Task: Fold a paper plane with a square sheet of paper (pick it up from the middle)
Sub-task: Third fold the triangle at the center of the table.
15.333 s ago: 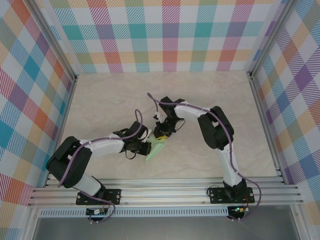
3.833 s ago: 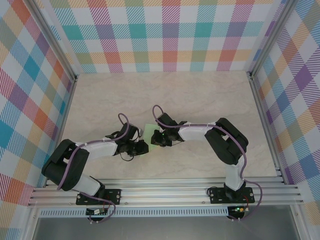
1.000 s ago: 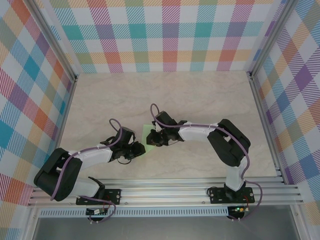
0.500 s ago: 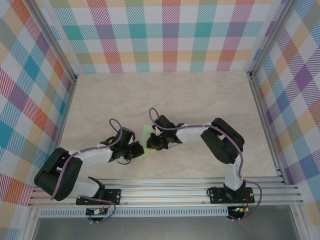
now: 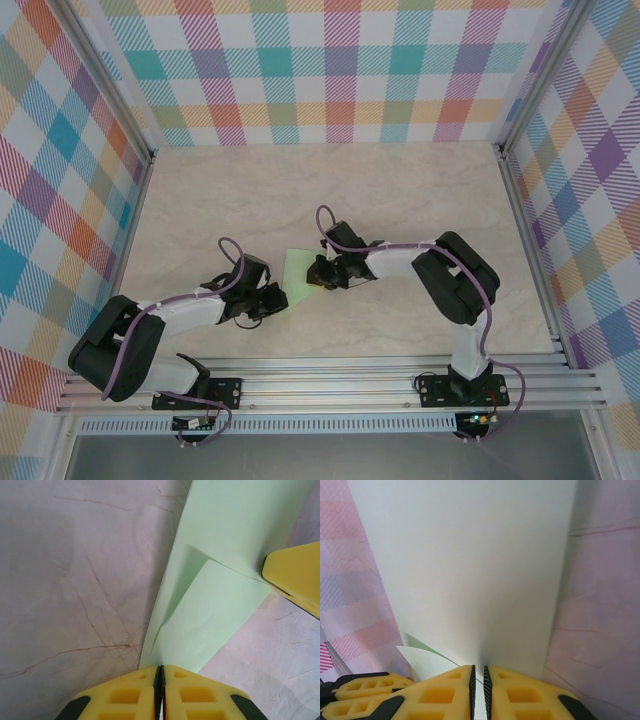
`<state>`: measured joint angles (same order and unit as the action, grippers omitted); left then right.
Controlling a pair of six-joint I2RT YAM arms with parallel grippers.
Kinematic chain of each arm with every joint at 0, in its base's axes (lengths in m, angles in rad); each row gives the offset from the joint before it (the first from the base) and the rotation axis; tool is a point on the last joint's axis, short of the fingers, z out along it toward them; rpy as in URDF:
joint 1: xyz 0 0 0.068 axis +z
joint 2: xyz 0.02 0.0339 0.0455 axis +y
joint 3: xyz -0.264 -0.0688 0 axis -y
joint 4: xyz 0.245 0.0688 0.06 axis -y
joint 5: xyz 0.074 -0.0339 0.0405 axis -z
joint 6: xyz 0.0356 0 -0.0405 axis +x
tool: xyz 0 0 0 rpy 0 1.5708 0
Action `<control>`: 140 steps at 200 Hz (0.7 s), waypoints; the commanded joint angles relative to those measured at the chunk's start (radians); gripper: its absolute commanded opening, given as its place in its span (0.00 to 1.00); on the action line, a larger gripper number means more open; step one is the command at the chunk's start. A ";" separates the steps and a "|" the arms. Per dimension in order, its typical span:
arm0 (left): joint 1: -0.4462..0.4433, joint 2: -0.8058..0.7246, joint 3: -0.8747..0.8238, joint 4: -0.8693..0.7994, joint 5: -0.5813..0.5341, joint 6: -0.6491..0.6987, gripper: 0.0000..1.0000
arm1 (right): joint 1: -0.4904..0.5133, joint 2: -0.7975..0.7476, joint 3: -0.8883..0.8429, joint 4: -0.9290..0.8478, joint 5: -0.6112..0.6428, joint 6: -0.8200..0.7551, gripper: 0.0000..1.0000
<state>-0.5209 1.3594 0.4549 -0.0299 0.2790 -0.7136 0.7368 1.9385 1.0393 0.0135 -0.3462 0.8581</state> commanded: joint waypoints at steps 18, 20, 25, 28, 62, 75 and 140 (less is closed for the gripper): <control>0.015 0.053 -0.057 -0.154 -0.043 0.012 0.12 | -0.060 -0.027 -0.098 0.038 0.059 -0.029 0.17; 0.016 0.054 -0.058 -0.150 -0.040 0.012 0.12 | -0.062 -0.029 -0.100 0.041 0.057 -0.030 0.17; 0.015 0.054 -0.060 -0.140 -0.032 0.012 0.12 | -0.066 -0.035 -0.104 0.048 0.052 -0.032 0.17; 0.015 0.055 -0.062 -0.137 -0.029 0.012 0.12 | -0.066 -0.038 -0.105 0.052 0.050 -0.035 0.17; 0.013 0.064 -0.077 -0.081 0.021 -0.014 0.13 | -0.070 -0.102 -0.096 0.049 0.025 -0.051 0.18; 0.012 0.064 -0.079 -0.062 0.034 -0.031 0.13 | -0.068 -0.128 -0.096 0.050 0.009 -0.048 0.19; 0.005 0.034 -0.062 -0.108 -0.006 -0.031 0.14 | 0.057 -0.027 -0.011 0.097 -0.065 0.037 0.19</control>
<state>-0.5129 1.3666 0.4335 0.0296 0.3237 -0.7483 0.7475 1.8465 0.9688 0.0818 -0.3767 0.8566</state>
